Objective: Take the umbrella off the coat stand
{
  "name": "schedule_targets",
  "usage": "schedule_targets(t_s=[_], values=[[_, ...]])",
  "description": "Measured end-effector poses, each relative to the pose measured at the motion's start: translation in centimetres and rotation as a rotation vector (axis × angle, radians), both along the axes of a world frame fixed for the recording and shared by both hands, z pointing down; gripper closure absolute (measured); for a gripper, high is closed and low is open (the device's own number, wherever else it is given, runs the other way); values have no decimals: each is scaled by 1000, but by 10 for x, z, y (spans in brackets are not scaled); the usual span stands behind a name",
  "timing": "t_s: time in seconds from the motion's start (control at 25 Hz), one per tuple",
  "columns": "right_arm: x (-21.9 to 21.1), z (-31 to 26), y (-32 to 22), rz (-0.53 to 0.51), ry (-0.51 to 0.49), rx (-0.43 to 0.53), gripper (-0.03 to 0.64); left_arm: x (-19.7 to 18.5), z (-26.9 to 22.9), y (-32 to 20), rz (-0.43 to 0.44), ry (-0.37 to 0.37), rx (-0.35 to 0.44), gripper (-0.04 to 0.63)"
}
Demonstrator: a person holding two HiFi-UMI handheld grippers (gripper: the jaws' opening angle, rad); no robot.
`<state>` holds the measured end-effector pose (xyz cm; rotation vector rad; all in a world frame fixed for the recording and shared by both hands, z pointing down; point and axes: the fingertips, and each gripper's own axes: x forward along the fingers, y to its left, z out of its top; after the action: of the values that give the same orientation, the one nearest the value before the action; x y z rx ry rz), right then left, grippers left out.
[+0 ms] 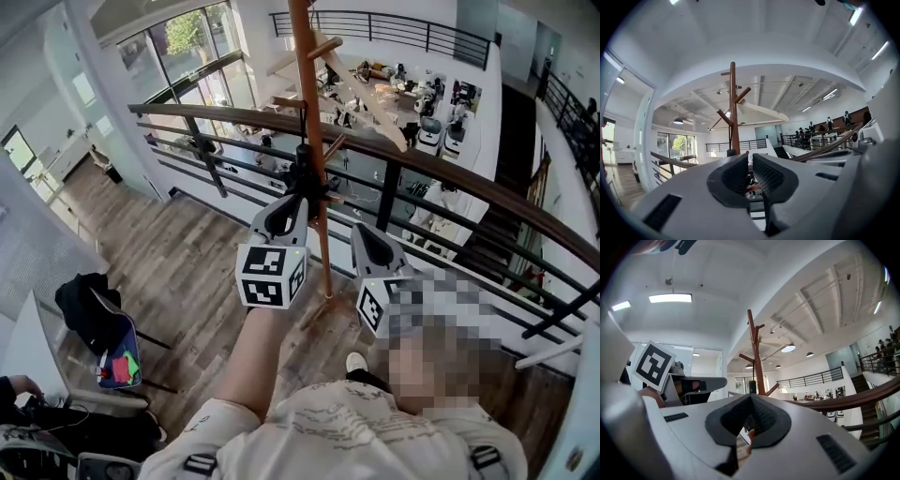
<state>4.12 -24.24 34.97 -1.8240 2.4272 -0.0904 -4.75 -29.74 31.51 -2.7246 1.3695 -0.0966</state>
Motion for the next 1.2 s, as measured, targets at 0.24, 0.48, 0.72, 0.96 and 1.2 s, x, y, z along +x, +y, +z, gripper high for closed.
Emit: schedule_targets(t_s=[0.24, 0.48, 0.72, 0.96, 1.2], values=[[9, -7, -50, -70, 36, 25, 624, 6, -5, -56, -78, 28, -9, 558], [21, -13, -85, -110, 76, 48, 624, 11, -14, -105, -111, 28, -3, 532], [37, -12, -108, -120, 69, 48, 624, 19, -27, -149, -64, 43, -33, 494], [44, -10, -125, -130, 68, 41, 624, 35, -32, -180, 53, 37, -89, 474], [45, -5, -129, -136, 67, 33, 624, 44, -32, -186, 52, 10, -64, 474]])
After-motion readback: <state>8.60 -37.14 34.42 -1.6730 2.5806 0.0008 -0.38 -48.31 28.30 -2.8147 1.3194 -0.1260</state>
